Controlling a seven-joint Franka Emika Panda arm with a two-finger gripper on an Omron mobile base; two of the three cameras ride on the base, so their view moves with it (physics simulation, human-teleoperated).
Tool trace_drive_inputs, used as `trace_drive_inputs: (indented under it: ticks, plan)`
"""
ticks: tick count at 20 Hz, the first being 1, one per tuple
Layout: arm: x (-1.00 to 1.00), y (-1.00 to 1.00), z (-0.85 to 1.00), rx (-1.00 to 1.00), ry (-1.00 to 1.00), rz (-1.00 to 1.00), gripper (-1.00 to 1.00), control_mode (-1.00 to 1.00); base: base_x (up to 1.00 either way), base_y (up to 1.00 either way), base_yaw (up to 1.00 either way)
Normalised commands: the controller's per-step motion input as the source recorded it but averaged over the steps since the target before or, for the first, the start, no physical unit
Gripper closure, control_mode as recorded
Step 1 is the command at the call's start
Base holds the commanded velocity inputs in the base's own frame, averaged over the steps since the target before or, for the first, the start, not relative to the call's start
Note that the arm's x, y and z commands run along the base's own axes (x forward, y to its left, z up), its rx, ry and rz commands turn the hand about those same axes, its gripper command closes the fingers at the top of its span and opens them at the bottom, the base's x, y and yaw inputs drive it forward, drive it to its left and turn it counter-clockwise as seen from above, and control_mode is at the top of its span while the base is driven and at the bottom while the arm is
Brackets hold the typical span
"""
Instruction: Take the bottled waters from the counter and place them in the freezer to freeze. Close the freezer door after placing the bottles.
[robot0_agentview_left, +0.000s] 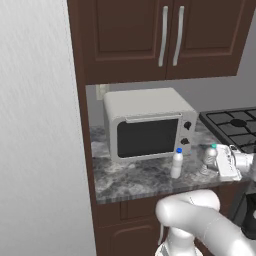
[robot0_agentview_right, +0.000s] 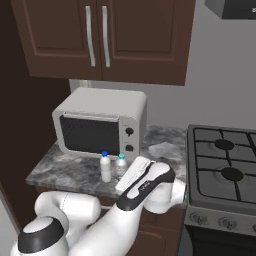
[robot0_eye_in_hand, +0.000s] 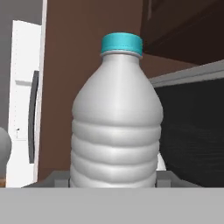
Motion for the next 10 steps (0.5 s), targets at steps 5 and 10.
trace_drive_inputs:
  ticks: [5,10]
  plan:
    - [-0.49,0.51,0.66,0.25,0.03,0.0,1.0,-1.0,0.0,0.0,0.0]
    - [-0.34,0.48,0.75,0.2,0.0,0.0,1.0,-1.0,0.0,0.0,0.0]
